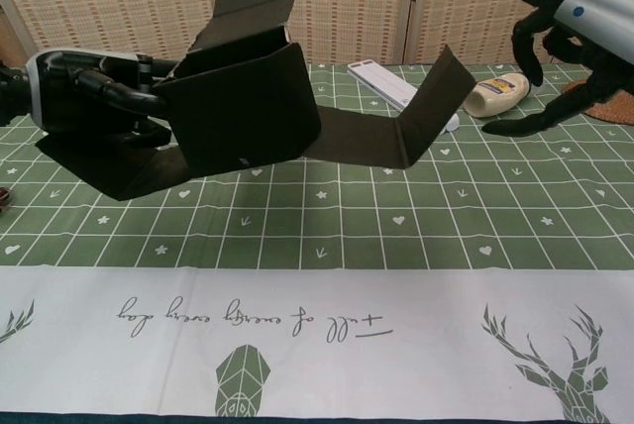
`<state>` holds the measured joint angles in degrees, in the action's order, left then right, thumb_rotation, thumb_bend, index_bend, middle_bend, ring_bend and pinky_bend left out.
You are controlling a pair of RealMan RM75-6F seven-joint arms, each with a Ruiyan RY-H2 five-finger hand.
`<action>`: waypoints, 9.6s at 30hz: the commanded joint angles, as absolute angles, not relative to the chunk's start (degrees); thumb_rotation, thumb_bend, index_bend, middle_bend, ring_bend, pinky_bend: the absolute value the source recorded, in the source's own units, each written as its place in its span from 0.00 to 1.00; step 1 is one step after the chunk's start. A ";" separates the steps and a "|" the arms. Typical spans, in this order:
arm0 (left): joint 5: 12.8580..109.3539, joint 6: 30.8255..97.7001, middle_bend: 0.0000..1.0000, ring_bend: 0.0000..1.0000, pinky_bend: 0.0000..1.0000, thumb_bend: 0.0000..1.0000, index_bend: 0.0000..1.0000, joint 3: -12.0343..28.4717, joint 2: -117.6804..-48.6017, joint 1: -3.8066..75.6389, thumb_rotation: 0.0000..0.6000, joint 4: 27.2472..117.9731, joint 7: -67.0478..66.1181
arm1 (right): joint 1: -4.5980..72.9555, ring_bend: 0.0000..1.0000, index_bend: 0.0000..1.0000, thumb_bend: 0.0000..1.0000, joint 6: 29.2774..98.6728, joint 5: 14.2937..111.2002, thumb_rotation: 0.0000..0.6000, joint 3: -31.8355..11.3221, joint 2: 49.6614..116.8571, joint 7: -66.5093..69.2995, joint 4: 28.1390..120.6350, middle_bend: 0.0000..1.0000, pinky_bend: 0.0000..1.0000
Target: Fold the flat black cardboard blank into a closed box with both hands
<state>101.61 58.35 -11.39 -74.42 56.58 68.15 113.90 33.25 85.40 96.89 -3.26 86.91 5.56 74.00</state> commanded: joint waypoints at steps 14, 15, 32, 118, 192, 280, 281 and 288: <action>103.76 61.71 0.23 0.47 0.78 0.06 0.25 -14.15 -72.67 58.50 1.00 66.46 121.53 | 35.33 0.65 0.00 0.00 93.04 100.62 1.00 -6.83 104.64 7.61 55.91 0.00 1.00; 103.92 61.76 0.23 0.47 0.78 0.06 0.25 -14.34 -72.66 58.57 1.00 66.41 121.51 | 35.64 0.65 0.00 0.00 93.50 100.88 1.00 -7.01 105.49 7.79 54.84 0.00 1.00; 104.24 58.82 0.23 0.47 0.78 0.06 0.25 -16.01 -73.69 59.80 1.00 67.62 110.79 | 40.14 0.65 0.00 0.00 93.83 104.54 1.00 -6.45 105.35 4.74 55.06 0.00 1.00; 89.53 39.77 0.23 0.45 0.78 0.06 0.21 -5.27 -82.64 56.93 1.00 74.77 63.93 | 46.82 0.73 0.18 0.31 76.00 108.47 1.00 3.28 105.43 4.11 50.85 0.28 1.00; 90.38 40.23 0.27 0.45 0.78 0.06 0.29 -4.40 -84.81 56.41 1.00 73.94 65.24 | 50.43 0.75 0.19 0.37 63.30 106.26 1.00 4.60 96.03 -5.42 67.46 0.32 1.00; 83.90 51.63 0.03 0.40 0.77 0.06 0.06 0.23 -77.44 45.61 1.00 85.35 45.40 | 42.49 0.73 0.00 0.49 51.80 82.28 1.00 1.89 77.91 -10.41 95.24 0.20 1.00; 83.95 52.04 0.03 0.39 0.77 0.06 0.06 0.28 -77.13 45.27 1.00 85.76 45.32 | 42.67 0.73 0.00 0.49 50.87 81.47 1.00 1.74 77.86 -9.96 95.27 0.21 1.00; 84.45 54.44 0.03 0.39 0.77 0.06 0.06 0.79 -74.89 43.27 1.00 88.33 44.88 | 45.91 0.73 0.00 0.49 42.78 74.24 1.00 -1.59 79.88 -6.62 92.87 0.12 1.00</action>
